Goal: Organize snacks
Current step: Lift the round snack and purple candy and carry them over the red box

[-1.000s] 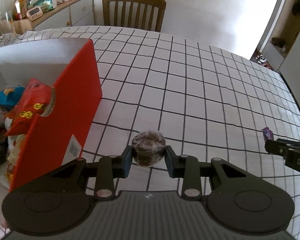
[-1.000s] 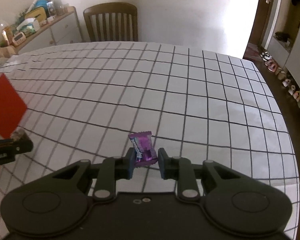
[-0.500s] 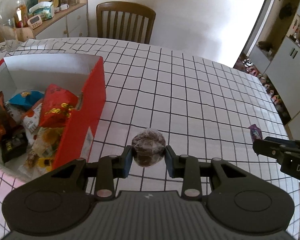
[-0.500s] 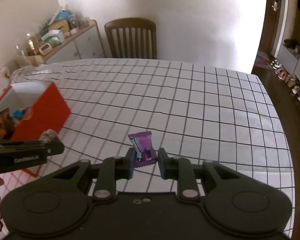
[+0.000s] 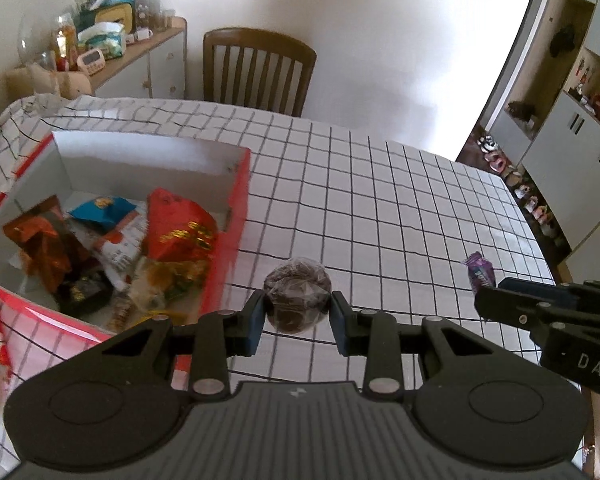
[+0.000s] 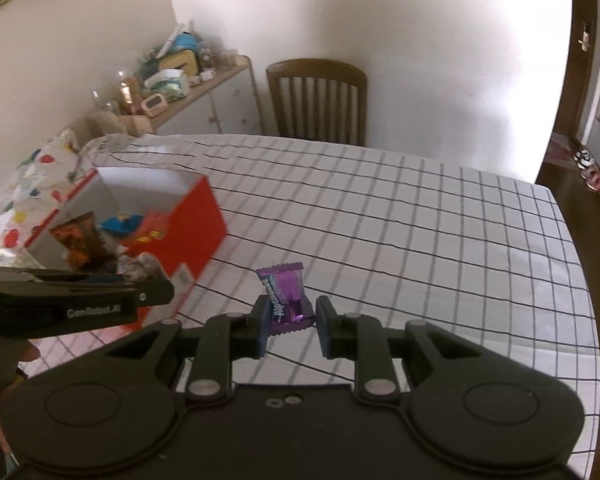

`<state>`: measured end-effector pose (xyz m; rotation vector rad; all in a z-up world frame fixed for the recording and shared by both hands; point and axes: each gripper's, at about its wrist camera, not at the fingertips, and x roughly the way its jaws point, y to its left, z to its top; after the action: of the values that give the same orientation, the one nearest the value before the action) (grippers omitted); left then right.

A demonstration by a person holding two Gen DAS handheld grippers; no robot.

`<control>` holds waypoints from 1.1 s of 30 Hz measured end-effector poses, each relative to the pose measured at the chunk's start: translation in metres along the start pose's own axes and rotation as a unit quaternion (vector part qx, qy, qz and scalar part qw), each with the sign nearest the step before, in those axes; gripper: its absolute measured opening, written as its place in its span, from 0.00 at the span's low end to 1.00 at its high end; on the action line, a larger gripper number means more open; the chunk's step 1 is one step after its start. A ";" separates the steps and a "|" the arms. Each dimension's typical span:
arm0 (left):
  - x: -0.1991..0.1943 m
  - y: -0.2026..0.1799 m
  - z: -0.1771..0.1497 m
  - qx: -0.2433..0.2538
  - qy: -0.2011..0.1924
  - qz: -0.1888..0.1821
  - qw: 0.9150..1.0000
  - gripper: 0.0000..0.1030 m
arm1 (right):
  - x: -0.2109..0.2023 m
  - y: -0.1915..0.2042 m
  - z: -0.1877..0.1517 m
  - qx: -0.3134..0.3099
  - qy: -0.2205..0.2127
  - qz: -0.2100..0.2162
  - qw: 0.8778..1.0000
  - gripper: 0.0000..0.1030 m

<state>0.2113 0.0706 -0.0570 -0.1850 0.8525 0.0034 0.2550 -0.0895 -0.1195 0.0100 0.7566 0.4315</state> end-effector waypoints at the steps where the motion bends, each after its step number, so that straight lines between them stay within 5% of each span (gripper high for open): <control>1: -0.005 0.004 0.001 0.000 -0.002 0.002 1.000 0.33 | -0.002 0.005 0.001 -0.002 -0.001 0.003 1.000 0.22; 20: -0.043 0.094 0.025 -0.008 -0.036 0.023 0.999 0.33 | 0.008 0.107 0.026 -0.044 -0.018 0.038 0.998 0.22; 33: -0.017 0.175 0.056 -0.014 -0.029 0.061 0.998 0.33 | 0.052 0.165 0.040 -0.048 -0.003 0.034 0.998 0.22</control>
<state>0.2282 0.2530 -0.0368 -0.1582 0.8057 0.1352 0.2534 0.0865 -0.0984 -0.0523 0.7300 0.5316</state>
